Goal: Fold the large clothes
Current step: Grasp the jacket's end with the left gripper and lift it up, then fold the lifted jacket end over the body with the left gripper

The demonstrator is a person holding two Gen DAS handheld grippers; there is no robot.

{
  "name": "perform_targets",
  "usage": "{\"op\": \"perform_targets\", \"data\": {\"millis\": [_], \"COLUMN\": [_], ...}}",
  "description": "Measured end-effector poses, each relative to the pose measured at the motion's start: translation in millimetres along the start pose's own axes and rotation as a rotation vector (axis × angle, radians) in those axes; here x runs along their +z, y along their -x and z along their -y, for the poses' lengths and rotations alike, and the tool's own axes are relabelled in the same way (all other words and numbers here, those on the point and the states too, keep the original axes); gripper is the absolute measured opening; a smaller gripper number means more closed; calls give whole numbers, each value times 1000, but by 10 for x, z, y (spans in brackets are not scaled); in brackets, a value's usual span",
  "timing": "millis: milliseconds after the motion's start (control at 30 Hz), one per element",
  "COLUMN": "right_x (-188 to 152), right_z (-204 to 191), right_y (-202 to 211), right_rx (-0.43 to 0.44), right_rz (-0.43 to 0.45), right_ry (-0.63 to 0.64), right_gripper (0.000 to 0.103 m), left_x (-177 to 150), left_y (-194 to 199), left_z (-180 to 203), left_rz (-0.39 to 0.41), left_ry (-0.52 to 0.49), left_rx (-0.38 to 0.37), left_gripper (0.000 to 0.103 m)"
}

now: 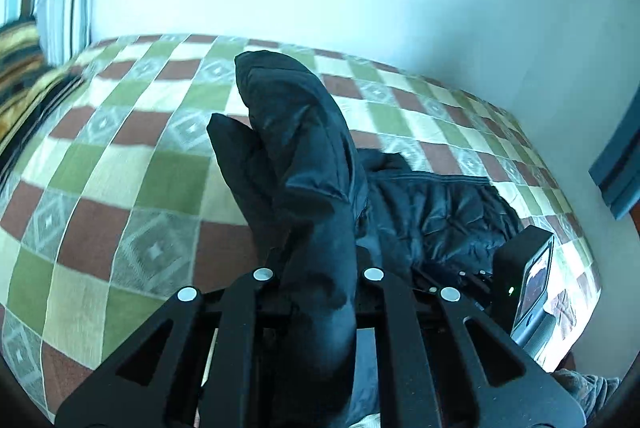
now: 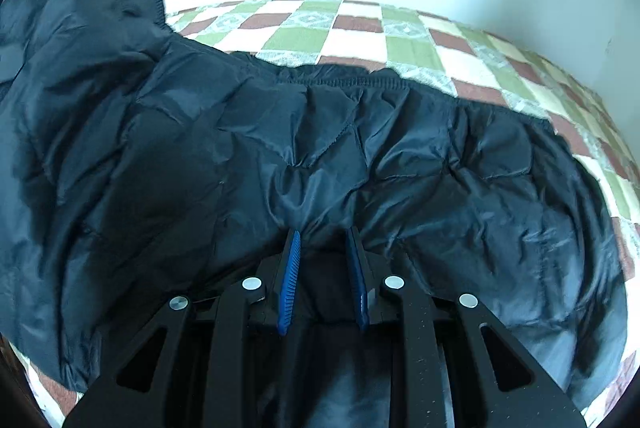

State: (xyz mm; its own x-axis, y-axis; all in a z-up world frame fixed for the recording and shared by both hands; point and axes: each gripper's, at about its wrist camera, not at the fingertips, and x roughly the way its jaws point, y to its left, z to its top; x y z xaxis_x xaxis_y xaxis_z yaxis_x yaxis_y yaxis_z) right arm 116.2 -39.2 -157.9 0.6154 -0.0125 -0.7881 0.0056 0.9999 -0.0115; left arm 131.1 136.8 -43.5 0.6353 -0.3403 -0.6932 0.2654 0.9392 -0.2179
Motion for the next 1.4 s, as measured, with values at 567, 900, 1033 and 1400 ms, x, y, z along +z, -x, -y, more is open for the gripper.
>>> {"op": "perform_targets", "data": {"millis": [567, 900, 1033, 1400], "right_x": [-238, -540, -633, -824], "right_z": [1221, 1765, 1911, 2167], "right_y": [626, 775, 817, 871], "right_rx": [-63, -100, -114, -138], "right_rz": [38, 24, 16, 2], "right_ry": [-176, -256, -274, -300], "right_gripper": [26, 26, 26, 26], "left_x": [-29, -434, -648, -798], "left_y": [-196, -772, -956, -1135], "left_z": [1508, 2263, 2455, 2680], "left_rz": [23, -53, -74, -74], "left_ry": [-214, -305, -348, -348], "left_rx": [17, 35, 62, 106], "left_gripper": [11, 11, 11, 11]}}
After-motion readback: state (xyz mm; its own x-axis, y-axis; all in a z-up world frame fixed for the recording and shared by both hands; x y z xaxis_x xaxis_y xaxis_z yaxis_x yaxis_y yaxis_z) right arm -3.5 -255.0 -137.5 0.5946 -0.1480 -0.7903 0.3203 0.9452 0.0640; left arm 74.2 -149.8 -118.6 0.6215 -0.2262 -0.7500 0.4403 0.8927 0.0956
